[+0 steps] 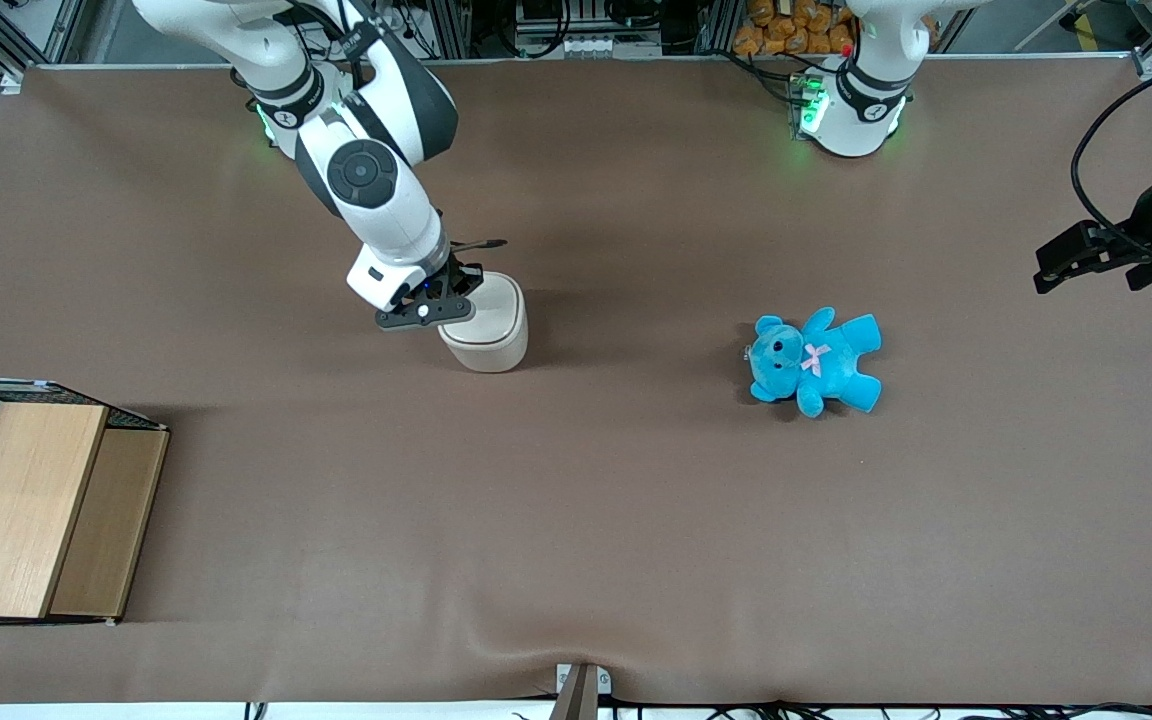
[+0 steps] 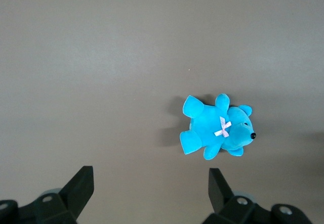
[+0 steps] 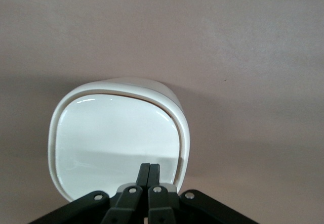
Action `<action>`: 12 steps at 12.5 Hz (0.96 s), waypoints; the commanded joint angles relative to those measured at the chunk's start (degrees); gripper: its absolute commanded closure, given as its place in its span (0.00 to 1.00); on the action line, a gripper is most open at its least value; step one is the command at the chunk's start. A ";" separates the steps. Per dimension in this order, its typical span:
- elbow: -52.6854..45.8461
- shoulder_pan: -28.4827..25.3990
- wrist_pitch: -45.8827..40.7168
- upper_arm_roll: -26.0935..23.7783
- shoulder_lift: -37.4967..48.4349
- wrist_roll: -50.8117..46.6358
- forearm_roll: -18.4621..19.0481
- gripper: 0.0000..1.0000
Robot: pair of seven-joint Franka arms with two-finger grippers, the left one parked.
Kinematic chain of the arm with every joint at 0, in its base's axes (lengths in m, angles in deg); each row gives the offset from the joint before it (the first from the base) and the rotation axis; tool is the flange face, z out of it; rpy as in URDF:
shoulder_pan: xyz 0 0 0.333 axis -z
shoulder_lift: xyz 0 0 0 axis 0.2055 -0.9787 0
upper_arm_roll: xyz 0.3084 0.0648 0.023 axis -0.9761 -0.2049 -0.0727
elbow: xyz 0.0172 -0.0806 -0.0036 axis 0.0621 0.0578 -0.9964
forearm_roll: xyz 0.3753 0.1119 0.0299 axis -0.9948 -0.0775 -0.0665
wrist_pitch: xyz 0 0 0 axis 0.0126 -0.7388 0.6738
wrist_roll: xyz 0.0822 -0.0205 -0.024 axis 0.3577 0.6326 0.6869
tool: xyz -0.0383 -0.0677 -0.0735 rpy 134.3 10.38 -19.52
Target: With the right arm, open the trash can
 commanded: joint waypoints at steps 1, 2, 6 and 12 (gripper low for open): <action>0.90 -0.38 0.86 0.20 -0.17 -1.94 1.00 1.00; 0.90 -0.38 0.86 0.20 -0.43 -1.94 1.00 1.00; 0.99 -0.38 0.86 0.55 -1.13 -2.81 1.00 1.00; 3.26 -0.47 5.76 0.99 -2.37 -2.90 1.00 1.00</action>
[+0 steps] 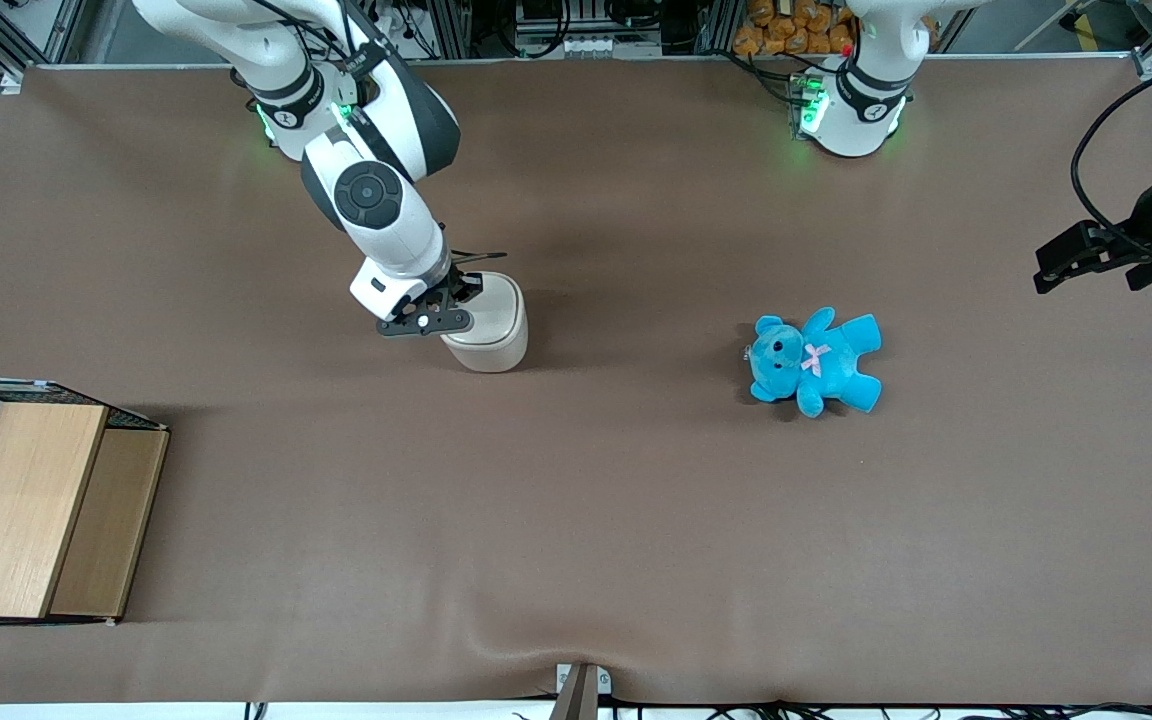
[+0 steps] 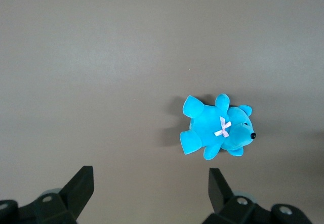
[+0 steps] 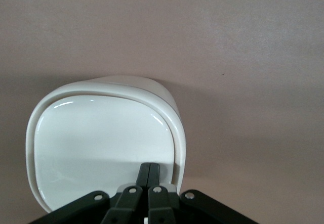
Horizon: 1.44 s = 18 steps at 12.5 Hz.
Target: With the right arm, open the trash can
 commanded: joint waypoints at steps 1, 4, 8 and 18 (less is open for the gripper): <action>2.80 -0.47 4.72 0.60 -0.97 -1.29 0.94 1.00; 1.14 -0.21 1.84 1.21 -0.01 -1.02 0.94 0.80; -9.57 2.25 -15.37 2.09 5.07 -1.03 0.15 0.00; -23.21 12.36 -34.99 15.52 19.50 21.61 0.06 0.00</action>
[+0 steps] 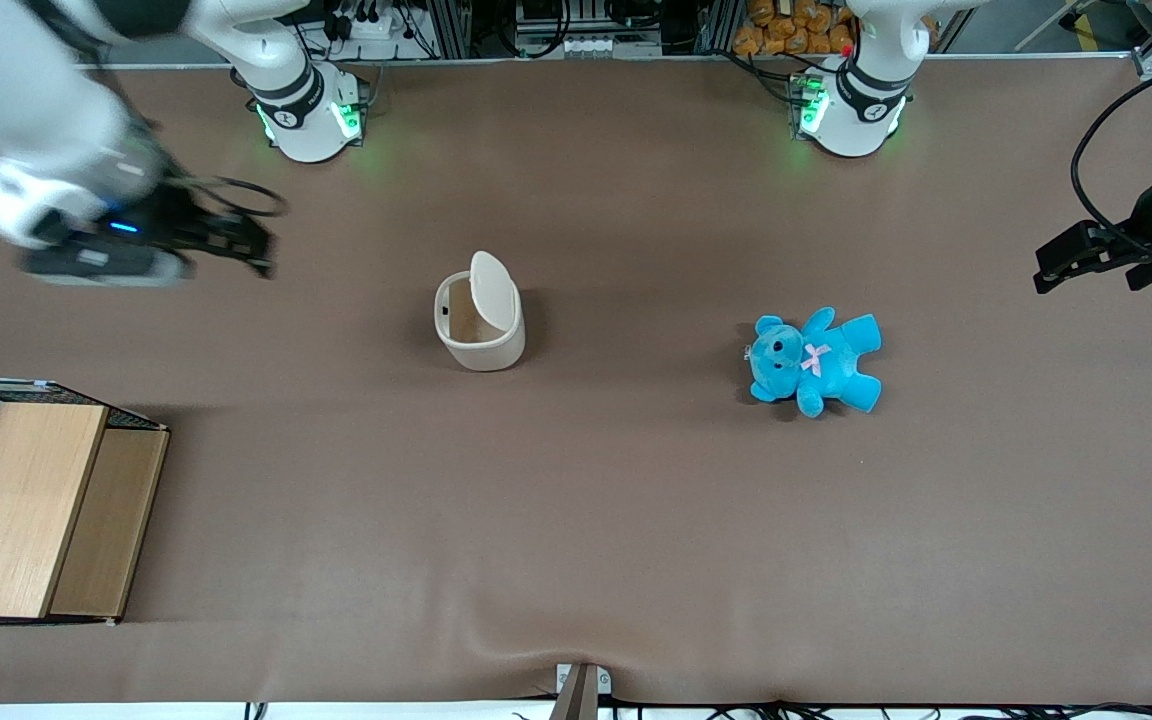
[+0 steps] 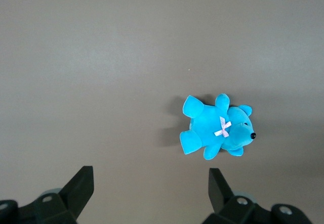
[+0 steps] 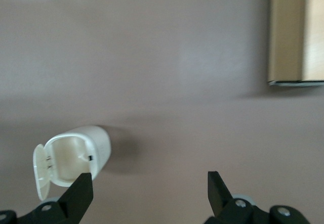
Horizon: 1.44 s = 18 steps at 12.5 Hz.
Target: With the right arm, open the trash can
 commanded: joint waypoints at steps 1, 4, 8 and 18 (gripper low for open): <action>-0.68 2.01 -2.17 4.48 1.90 8.76 0.51 0.00; -3.83 2.19 -4.70 10.65 1.73 17.20 0.43 0.00; -6.22 2.01 -7.35 11.45 1.11 17.85 0.87 0.00; -9.29 -0.63 -9.73 11.45 -1.62 18.46 3.51 0.00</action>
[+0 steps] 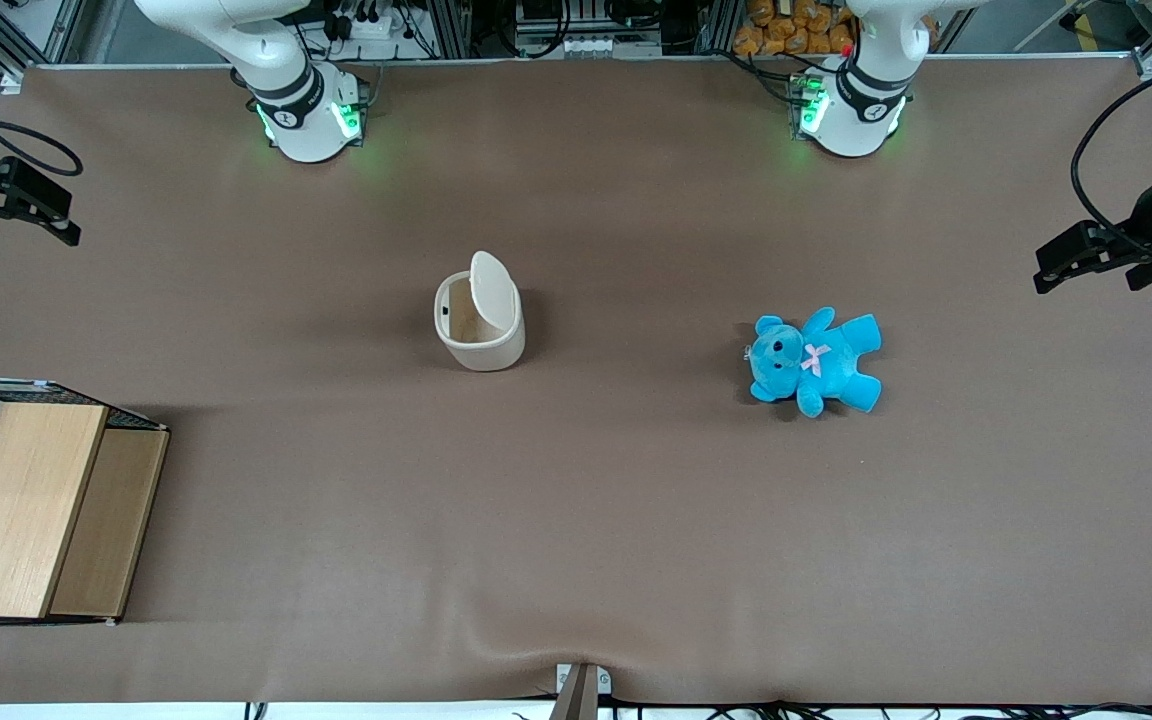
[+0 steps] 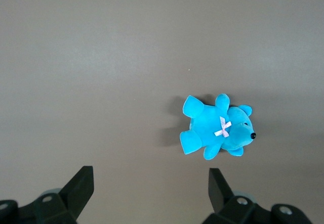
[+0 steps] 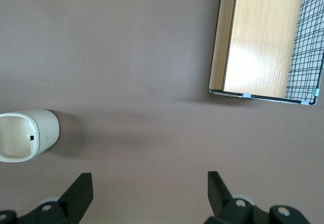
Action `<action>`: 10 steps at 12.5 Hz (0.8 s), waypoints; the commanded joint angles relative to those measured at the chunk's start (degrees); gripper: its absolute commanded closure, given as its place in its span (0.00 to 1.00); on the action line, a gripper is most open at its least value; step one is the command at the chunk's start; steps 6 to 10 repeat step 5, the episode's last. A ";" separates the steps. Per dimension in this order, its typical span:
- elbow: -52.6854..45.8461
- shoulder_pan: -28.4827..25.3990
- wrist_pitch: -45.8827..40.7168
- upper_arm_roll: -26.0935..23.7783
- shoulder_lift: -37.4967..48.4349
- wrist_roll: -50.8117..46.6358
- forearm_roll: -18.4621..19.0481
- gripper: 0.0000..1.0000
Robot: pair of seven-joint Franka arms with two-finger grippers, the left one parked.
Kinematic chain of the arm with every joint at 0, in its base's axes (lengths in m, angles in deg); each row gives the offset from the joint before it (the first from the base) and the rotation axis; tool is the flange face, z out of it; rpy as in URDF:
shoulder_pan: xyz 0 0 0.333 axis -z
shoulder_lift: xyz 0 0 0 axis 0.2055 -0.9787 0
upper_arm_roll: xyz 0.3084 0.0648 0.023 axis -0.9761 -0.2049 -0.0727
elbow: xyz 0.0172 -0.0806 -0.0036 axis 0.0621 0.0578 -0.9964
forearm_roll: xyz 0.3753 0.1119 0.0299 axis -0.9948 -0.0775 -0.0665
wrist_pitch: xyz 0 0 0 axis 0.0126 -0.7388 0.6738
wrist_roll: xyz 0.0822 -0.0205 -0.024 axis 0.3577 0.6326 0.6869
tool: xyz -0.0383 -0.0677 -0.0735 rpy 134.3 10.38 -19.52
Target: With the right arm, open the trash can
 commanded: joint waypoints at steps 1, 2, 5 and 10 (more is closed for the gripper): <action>-1.64 0.03 -1.04 0.00 -0.79 1.37 0.23 0.00; -1.46 0.03 -1.04 0.00 -0.70 1.55 0.15 0.00; -0.59 0.11 -0.78 -0.09 -0.35 1.64 -1.42 0.00; -0.59 0.11 -0.78 -0.09 -0.35 1.64 -1.42 0.00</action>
